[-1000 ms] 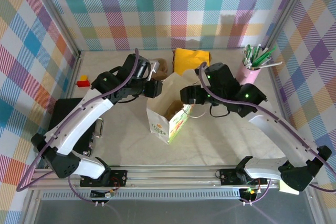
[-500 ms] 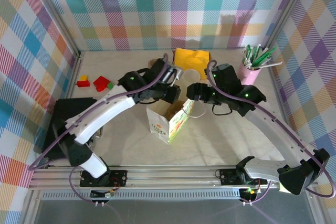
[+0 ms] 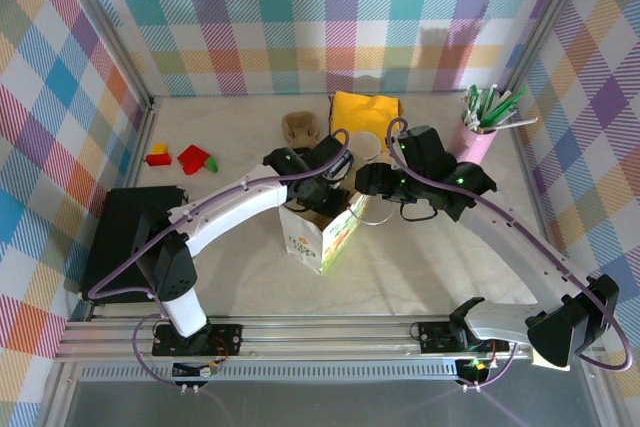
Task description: Pack the takeout coffee
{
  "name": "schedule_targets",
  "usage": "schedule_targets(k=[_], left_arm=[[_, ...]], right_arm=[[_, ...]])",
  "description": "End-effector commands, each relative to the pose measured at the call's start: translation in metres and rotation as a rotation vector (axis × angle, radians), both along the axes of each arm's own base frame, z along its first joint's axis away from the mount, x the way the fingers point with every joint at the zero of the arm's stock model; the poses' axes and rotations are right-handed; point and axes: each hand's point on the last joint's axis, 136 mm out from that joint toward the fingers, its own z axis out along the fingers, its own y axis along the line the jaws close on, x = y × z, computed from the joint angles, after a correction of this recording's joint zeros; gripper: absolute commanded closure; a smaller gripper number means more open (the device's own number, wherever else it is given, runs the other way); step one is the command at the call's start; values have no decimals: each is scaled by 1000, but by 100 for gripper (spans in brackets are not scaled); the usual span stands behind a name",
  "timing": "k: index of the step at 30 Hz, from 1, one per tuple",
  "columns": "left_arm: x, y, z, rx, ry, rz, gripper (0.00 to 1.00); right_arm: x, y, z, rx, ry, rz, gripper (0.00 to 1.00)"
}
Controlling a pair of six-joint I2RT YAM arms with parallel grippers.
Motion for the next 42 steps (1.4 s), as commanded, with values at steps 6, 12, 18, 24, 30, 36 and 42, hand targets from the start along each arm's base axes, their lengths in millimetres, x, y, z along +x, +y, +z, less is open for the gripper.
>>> schedule_targets(k=[6, 12, 18, 24, 30, 36, 42], left_arm=[[-6, 5, -36, 32, 81, 3, 99], [-7, 5, -63, 60, 129, 5, 100], [-9, 8, -86, 87, 168, 12, 100], [-12, 14, -107, 108, 206, 30, 100], [-18, 19, -129, 139, 246, 35, 100], [-21, 25, -147, 176, 265, 48, 100], [-25, 29, -167, 201, 295, 54, 100]], right_arm=[[0, 1, -4, 22, 5, 4, 42], [-2, -1, -5, 24, 0, 1, 45], [-3, -3, -4, 21, -3, 1, 47], [-4, -3, -2, 25, -12, 5, 49], [-4, -3, -1, 29, -16, 7, 50], [-4, -2, -1, 31, -18, 9, 51], [-4, -2, 0, 32, -20, 10, 51]])
